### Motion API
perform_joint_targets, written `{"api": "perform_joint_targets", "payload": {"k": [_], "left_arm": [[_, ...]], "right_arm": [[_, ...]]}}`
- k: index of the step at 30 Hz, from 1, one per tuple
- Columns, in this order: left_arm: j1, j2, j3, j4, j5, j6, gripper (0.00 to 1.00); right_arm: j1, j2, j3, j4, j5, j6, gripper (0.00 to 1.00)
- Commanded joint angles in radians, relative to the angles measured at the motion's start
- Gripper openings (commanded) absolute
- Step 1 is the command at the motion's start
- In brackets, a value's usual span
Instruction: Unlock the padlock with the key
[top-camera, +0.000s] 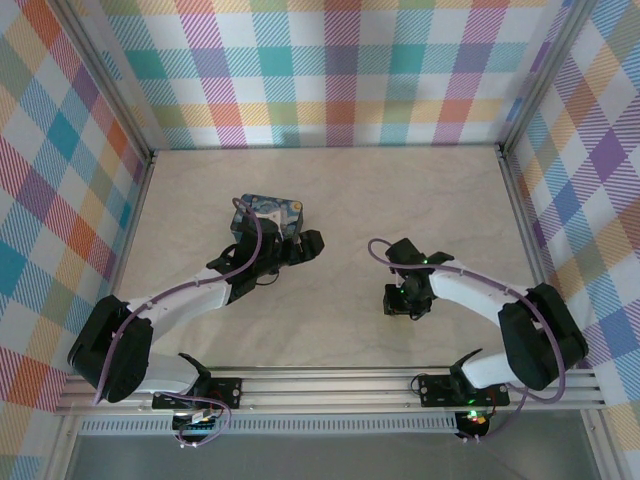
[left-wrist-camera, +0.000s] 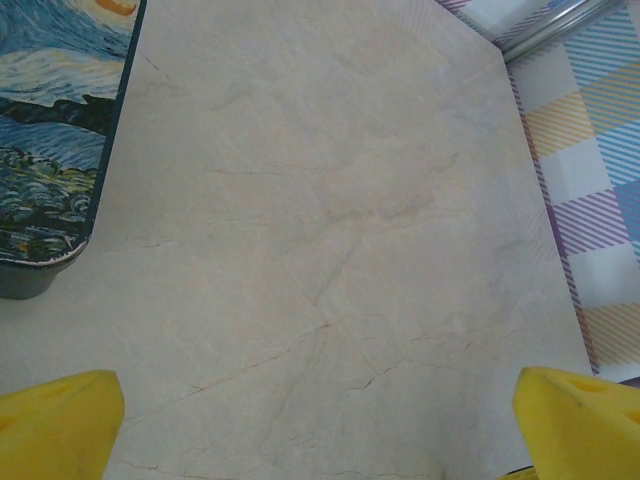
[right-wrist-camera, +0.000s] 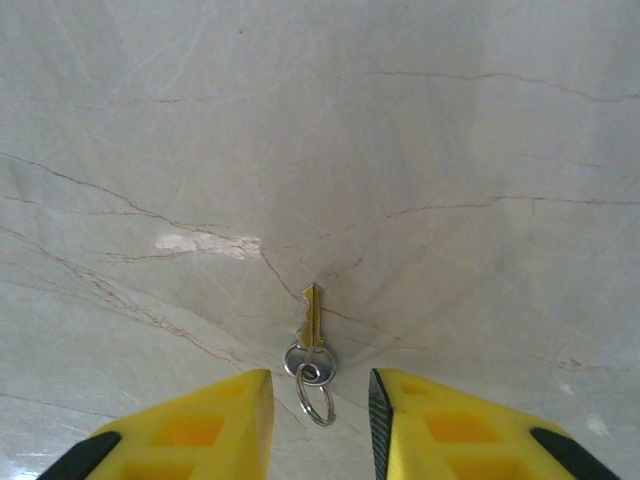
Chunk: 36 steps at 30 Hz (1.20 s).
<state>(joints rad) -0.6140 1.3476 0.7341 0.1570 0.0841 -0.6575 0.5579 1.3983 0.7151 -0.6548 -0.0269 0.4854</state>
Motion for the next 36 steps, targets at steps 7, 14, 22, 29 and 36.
{"api": "perform_joint_targets", "payload": {"k": [7, 14, 22, 29, 36], "left_arm": [[-0.013, -0.008, 0.026, -0.015, -0.025, 0.025, 1.0], [-0.012, -0.017, 0.024, -0.025, -0.029, 0.028, 1.0], [-0.013, -0.031, 0.018, -0.035, -0.04, 0.032, 1.0], [-0.013, -0.04, 0.02, -0.038, -0.04, 0.031, 1.0], [-0.013, -0.042, 0.026, -0.037, -0.029, 0.02, 1.0]], "right_arm": [[0.017, 0.037, 0.025, -0.003, -0.001, -0.006, 0.27], [0.018, 0.057, 0.009, 0.011, 0.0, 0.005, 0.21], [0.02, 0.062, -0.009, 0.013, 0.002, 0.013, 0.11], [0.022, 0.041, -0.014, 0.009, 0.022, 0.018, 0.02], [0.022, -0.018, -0.037, 0.046, 0.023, 0.038, 0.0]]}}
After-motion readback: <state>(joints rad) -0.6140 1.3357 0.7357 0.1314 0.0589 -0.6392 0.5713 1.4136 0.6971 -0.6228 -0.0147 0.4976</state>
